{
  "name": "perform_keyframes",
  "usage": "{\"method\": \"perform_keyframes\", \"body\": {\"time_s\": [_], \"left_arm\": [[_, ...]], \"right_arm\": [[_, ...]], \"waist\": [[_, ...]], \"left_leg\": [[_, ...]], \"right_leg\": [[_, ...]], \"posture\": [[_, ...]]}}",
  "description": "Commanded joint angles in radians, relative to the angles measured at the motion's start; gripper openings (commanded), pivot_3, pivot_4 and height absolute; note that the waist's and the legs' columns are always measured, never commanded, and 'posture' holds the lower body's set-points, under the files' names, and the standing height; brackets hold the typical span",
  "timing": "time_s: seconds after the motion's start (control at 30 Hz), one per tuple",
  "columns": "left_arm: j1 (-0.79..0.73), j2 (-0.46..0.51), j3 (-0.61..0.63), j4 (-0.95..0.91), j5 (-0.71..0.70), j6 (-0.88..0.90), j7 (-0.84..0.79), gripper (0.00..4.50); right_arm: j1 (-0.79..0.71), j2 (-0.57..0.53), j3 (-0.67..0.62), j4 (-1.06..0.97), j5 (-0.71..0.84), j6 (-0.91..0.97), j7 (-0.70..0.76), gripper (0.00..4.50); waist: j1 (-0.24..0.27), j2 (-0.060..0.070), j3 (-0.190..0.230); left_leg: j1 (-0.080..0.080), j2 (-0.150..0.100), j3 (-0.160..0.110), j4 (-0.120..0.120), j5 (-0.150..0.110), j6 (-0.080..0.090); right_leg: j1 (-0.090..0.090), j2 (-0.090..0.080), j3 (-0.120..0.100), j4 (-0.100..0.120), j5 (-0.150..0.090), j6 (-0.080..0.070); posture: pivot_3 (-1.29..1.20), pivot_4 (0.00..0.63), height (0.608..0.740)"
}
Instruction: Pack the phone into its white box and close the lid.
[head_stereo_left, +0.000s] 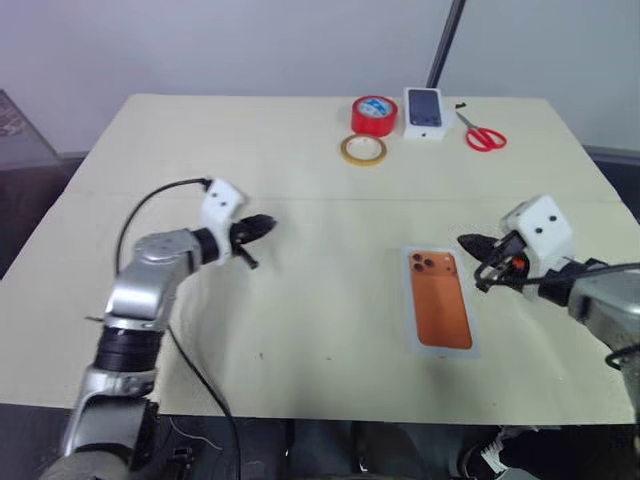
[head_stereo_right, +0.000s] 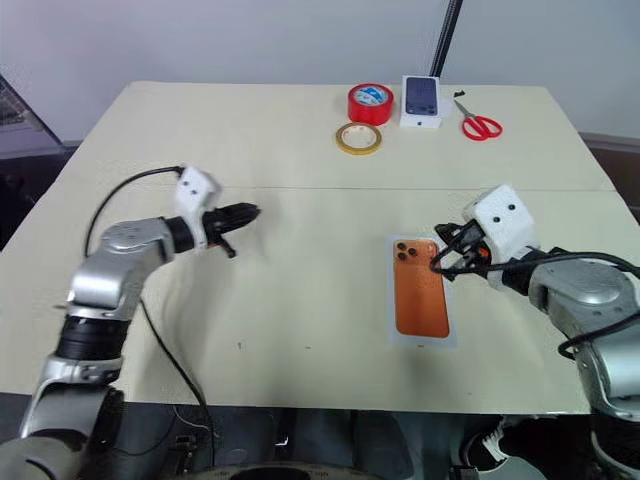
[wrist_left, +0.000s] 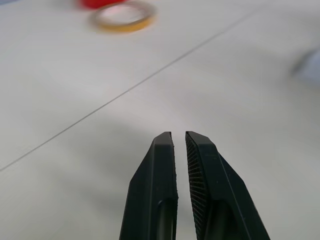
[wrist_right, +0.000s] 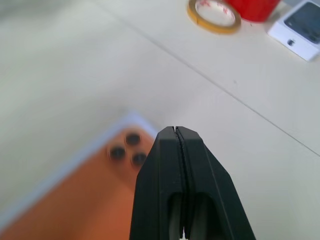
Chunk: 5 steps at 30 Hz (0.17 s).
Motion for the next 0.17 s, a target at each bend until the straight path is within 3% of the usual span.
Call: {"method": "perform_keyframes", "body": {"time_s": [0.03, 0.17], "left_arm": [[0.058, 0.025, 0.058, -0.093, -0.029, -0.003, 0.02, 0.46], [0.12, 0.015, 0.102, -0.15, -0.057, 0.027, 0.072, 0.46]], "right_arm": [[-0.013, 0.019, 0.001, 0.028, 0.021, -0.052, 0.028, 0.02], [-0.01, 0.018, 0.03, 0.056, 0.026, -0.092, 0.076, 0.02]], "waist": [[0.002, 0.0, 0.0], [0.005, 0.0, 0.0]], "left_leg": [[0.0, 0.0, 0.0, 0.0, 0.0, 0.0], [0.0, 0.0, 0.0, 0.0, 0.0, 0.0]], "right_leg": [[0.0, 0.0, 0.0, 0.0, 0.0, 0.0], [0.0, -0.001, 0.0, 0.0, 0.0, 0.0]], "posture": [[0.0, 0.15, 0.709], [0.0, 0.15, 0.709]]}}
